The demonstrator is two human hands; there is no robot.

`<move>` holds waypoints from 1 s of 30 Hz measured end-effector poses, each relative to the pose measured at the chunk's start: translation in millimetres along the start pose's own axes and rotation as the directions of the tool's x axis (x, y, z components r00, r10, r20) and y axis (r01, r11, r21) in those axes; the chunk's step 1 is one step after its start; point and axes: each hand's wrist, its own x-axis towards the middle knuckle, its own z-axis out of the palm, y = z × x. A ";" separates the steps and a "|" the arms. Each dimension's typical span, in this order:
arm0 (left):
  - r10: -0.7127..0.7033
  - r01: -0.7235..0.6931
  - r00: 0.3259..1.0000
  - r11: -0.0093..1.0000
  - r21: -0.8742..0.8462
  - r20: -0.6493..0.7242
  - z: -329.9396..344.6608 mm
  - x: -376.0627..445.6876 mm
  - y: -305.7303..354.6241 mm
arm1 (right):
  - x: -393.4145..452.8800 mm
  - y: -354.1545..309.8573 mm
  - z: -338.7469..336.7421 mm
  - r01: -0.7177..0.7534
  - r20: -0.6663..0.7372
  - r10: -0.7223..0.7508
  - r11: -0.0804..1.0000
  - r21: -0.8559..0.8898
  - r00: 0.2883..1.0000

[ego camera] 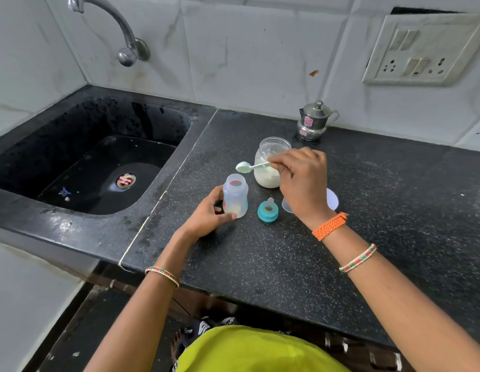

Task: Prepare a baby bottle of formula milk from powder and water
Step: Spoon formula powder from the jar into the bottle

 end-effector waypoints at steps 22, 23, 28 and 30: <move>0.013 -0.067 0.973 0.972 -0.227 -0.231 -24.2 83.3 69.2 | 48.8 58.6 29.3 -0.297 0.091 0.292 0.954 0.045 0.952; 0.012 -0.065 0.973 0.972 -0.225 -0.230 -23.6 88.4 70.4 | 51.0 60.3 33.3 -0.283 0.121 0.278 0.959 0.028 0.953; -0.013 -0.030 0.983 0.971 -0.235 -0.181 -15.0 103.0 73.1 | 55.1 68.0 43.9 -0.340 0.173 0.323 0.938 0.073 0.930; -0.012 -0.026 0.988 0.970 -0.241 -0.155 -13.9 106.3 72.1 | 54.9 67.4 48.3 -0.381 0.177 0.362 0.920 0.090 0.915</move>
